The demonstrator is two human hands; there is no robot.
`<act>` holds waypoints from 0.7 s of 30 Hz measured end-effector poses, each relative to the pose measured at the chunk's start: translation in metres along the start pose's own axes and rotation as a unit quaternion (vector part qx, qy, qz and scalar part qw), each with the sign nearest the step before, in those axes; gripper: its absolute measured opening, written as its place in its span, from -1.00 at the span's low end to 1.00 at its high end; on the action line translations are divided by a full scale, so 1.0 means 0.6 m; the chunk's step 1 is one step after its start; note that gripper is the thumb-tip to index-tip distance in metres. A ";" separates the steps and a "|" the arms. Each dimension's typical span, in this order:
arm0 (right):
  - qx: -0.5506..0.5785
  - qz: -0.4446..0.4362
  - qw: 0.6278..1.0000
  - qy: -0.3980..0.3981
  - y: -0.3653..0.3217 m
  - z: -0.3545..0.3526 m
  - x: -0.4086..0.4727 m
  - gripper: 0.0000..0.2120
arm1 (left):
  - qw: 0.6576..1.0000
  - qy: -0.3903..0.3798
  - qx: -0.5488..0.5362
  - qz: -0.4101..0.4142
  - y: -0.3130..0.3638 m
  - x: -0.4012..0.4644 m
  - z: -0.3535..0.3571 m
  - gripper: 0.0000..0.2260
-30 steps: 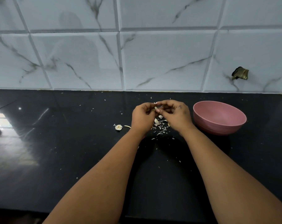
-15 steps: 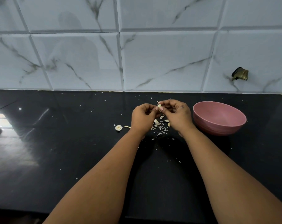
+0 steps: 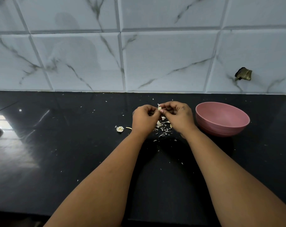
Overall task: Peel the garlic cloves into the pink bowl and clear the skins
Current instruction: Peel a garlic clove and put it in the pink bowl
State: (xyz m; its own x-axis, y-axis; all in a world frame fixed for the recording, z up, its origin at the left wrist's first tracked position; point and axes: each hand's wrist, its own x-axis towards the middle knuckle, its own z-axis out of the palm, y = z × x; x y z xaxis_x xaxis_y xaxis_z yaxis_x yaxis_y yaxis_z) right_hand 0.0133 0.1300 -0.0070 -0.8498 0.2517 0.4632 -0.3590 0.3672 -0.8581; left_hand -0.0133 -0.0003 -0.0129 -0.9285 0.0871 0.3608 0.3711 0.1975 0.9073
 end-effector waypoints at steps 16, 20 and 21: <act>0.217 0.111 0.970 0.013 -0.006 0.004 -0.001 -0.86 | 0.981 -0.035 -0.173 -0.079 0.002 -0.001 -0.001 -0.91; 0.212 0.110 0.971 0.009 -0.007 0.002 -0.003 -0.85 | 0.978 -0.034 -0.182 -0.096 0.005 -0.001 -0.002 -0.95; 0.212 0.109 0.971 0.007 -0.007 0.001 -0.003 -0.85 | 0.977 -0.034 -0.185 -0.098 0.006 -0.001 -0.003 -0.95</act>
State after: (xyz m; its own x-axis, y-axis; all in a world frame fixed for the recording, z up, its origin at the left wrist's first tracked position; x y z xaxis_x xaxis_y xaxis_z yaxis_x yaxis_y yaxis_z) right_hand 0.0160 0.1272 -0.0041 -0.9189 0.2956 0.2614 -0.3011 -0.0971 -0.9486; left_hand -0.0114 -0.0011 -0.0098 -0.9742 0.1497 0.1691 0.1468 -0.1495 0.9778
